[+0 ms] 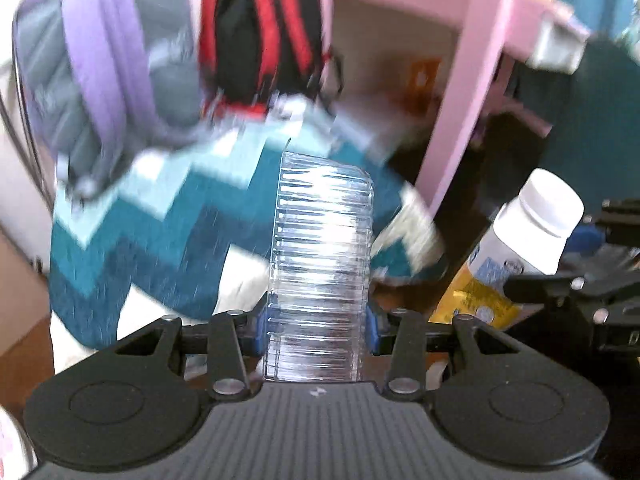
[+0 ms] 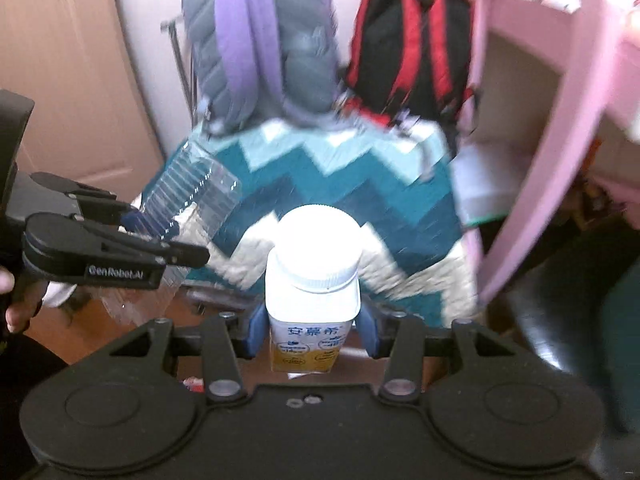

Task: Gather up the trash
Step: 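Lift the clear cup and yogurt bottle and carry them to the teal bin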

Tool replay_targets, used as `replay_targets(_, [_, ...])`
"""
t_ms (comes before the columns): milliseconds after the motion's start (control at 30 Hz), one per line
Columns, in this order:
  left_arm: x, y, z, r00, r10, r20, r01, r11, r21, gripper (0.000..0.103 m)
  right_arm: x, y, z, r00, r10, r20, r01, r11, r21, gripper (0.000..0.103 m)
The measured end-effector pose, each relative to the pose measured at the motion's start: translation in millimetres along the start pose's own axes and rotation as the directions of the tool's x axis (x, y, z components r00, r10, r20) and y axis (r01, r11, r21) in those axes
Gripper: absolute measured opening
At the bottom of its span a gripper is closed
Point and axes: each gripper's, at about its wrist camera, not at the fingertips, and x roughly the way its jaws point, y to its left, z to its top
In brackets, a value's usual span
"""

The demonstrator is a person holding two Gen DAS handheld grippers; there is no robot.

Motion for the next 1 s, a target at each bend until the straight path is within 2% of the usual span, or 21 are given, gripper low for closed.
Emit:
replay_targets(133, [-40.0, -42.8, 36.4, 0.993, -0.010, 0.117, 0.004, 0.999, 0.049, 0.042, -57.0, -21.7, 7.6, 0.995, -0.029, 0.095, 0.029, 1.000, -0.006, 0.045])
replay_targets(233, [-64.4, -73.6, 65.4, 0.979, -0.049, 0.196, 0.035, 0.997, 0.070, 0.042, -100.3, -38.7, 17.0, 0.986, -0.049, 0.161, 0.052, 0.999, -0.013, 0.045])
replay_targets(367, [-93.7, -118.6, 103.1, 0.951, -0.102, 0.293, 0.074, 0.991, 0.107, 0.042, -155.9, -66.0, 28.3, 0.959, -0.104, 0.265, 0.109, 0.994, -0.004, 0.045])
replay_targets(500, [-115.6, -168.0, 141.0, 0.923, -0.163, 0.349, 0.114, 0.981, 0.156, 0.042, -198.9, -91.9, 36.3, 0.923, -0.183, 0.339, 0.191, 0.981, 0.010, 0.045])
replay_targets(633, [-122.7, -216.1, 172.5, 0.901, -0.227, 0.370, 0.159, 0.965, 0.207, 0.042, -236.3, -124.0, 39.3, 0.897, -0.253, 0.362, 0.253, 0.966, 0.048, 0.045])
replay_targets(767, [-120.4, -265.8, 201.4, 0.888, -0.273, 0.370, 0.182, 0.948, 0.262, 0.042, -266.7, -165.5, 40.5, 0.866, -0.340, 0.368, 0.315, 0.940, 0.128, 0.045])
replay_targets(900, [-102.0, -312.7, 223.1, 0.885, -0.317, 0.341, 0.215, 0.928, 0.305, 0.042, -280.0, -208.1, 36.7, 0.845, -0.417, 0.335, 0.367, 0.908, 0.203, 0.045])
replay_targets(1000, [-84.6, -346.9, 234.3, 0.890, -0.342, 0.301, 0.237, 0.911, 0.337, 0.043, -276.4, -239.1, 32.6, 0.850, -0.446, 0.279, 0.387, 0.890, 0.242, 0.046])
